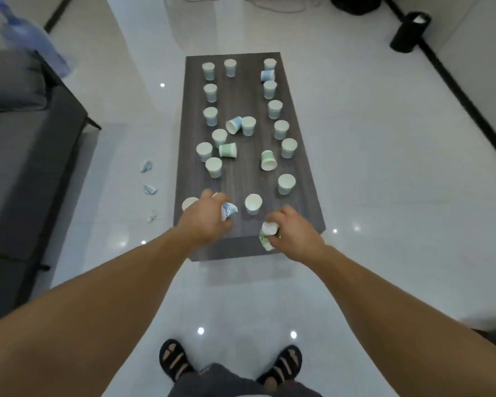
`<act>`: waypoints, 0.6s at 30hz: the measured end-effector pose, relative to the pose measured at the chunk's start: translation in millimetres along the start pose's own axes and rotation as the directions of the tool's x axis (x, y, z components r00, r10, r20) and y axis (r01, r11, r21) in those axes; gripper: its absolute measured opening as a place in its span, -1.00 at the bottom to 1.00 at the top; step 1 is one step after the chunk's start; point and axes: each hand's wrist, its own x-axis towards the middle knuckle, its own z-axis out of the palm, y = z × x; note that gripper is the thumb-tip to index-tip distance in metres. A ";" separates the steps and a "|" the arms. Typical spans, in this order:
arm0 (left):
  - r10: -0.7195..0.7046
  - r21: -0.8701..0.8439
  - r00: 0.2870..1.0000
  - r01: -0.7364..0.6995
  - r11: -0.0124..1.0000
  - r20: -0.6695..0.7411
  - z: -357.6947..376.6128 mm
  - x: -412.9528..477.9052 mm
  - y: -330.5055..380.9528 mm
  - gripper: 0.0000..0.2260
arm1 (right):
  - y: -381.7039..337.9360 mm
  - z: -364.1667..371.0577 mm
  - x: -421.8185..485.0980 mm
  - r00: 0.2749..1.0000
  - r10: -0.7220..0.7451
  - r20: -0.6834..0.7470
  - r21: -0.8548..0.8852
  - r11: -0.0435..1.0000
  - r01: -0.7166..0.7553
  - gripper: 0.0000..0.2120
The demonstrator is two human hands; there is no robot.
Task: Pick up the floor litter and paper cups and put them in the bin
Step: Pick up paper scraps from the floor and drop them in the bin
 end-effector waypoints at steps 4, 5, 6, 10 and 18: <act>0.179 0.034 0.982 -0.181 0.983 0.065 30.0 40.3 116.4 -0.66 | 94.8 -65.6 -30.3 0.992 0.107 -0.073 0.032 0.994 -0.105 -0.71; 0.209 0.042 0.975 -0.213 0.976 0.073 34.6 50.7 139.6 -0.66 | 115.7 -80.3 -34.7 0.988 0.131 -0.086 0.041 0.991 -0.128 -0.70; 0.233 0.051 0.969 -0.237 0.970 0.079 38.3 61.9 160.5 -0.66 | 135.8 -93.7 -37.4 0.983 0.152 -0.104 0.053 0.988 -0.148 -0.69; 0.275 0.058 0.958 -0.280 0.958 0.087 50.3 118.0 226.7 -0.67 | 203.6 -140.6 -29.9 0.965 0.216 -0.149 0.096 0.974 -0.203 -0.64; 0.375 0.014 0.918 -0.380 0.925 0.128 61.2 247.4 361.8 -0.61 | 325.5 -243.9 10.6 0.919 0.331 -0.215 0.134 0.942 -0.308 -0.61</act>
